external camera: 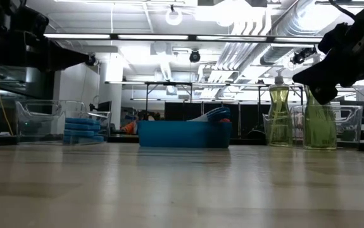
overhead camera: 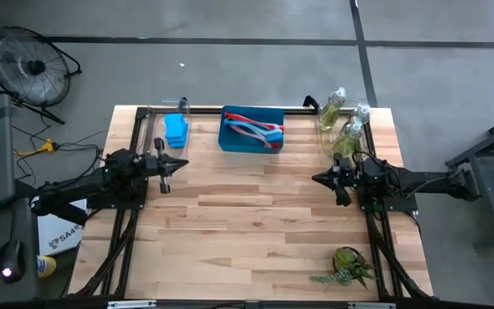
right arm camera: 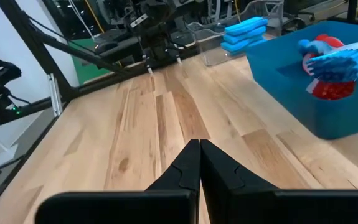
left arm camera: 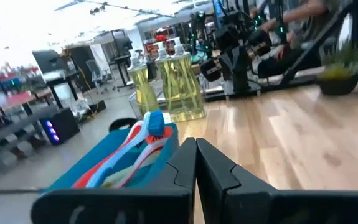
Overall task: Pick & Place Kitchen Sink Supplies
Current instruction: Return to Home Position
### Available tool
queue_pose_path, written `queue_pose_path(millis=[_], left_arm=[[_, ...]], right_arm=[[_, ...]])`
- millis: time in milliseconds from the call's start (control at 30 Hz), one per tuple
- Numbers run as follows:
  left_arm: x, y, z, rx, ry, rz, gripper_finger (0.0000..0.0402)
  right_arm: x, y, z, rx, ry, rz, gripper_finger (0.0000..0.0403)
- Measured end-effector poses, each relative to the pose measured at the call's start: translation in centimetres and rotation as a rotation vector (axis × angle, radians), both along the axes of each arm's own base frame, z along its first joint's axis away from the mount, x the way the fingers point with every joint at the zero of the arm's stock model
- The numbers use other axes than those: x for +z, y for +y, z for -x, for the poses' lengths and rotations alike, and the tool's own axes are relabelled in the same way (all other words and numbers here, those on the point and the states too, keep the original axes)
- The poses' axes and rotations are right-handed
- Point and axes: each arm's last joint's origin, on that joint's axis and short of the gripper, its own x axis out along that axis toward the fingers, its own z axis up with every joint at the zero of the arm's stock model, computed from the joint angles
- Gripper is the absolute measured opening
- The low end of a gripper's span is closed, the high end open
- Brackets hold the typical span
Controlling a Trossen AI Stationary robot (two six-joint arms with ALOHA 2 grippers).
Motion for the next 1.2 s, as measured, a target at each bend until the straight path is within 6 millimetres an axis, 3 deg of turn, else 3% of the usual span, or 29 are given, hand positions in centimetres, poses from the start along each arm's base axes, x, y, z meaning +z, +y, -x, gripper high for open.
queue_pose_path(millis=[133, 333, 767, 1200], left_arm=[[0.0, 0.0, 0.0, -0.011, -0.030, 0.145, 0.0000], [0.0, -0.1, 0.0, -0.021, -0.039, 0.183, 0.0000], [0.0, -1.5, -0.3, 0.024, -0.028, 0.122, 0.0000], [-0.3, -1.6, -0.3, 0.020, 0.007, 0.099, 0.0001]], right_arm=[[0.0, 0.0, 0.0, 0.002, 0.002, 0.013, 0.0000], [0.0, 0.0, 0.0, -0.008, 0.004, 0.024, 0.0000], [0.0, -0.1, 0.0, -0.015, -0.001, 0.014, 0.0000], [0.1, -0.1, 0.0, -0.016, -0.016, 0.016, 0.0000]])
